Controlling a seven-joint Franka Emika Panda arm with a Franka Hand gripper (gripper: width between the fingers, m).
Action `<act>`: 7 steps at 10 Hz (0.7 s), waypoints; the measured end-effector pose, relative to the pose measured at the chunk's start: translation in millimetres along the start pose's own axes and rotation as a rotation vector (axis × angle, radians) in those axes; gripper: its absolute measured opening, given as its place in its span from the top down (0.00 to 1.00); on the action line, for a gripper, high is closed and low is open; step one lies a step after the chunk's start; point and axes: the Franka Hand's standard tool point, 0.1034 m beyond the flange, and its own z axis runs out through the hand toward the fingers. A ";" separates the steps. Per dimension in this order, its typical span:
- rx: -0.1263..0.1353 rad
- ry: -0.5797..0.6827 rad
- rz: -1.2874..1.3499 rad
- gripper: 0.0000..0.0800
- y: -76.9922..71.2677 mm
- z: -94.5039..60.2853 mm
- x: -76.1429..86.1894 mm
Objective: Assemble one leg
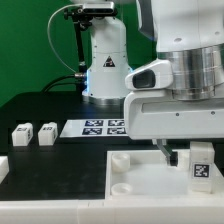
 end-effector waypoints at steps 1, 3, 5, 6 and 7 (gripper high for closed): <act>0.000 0.000 -0.002 0.31 0.2 0.1 0.0; 0.014 -0.010 0.199 0.54 -2.0 0.8 -1.9; 0.018 -0.015 0.406 0.63 -0.1 1.1 -1.4; 0.029 -0.020 0.573 0.63 0.3 0.7 -0.1; 0.041 -0.029 0.773 0.63 0.4 0.6 0.5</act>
Offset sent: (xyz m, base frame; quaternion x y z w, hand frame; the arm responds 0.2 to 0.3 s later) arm 0.0000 0.0000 0.0000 0.0000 0.0000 0.2667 0.9638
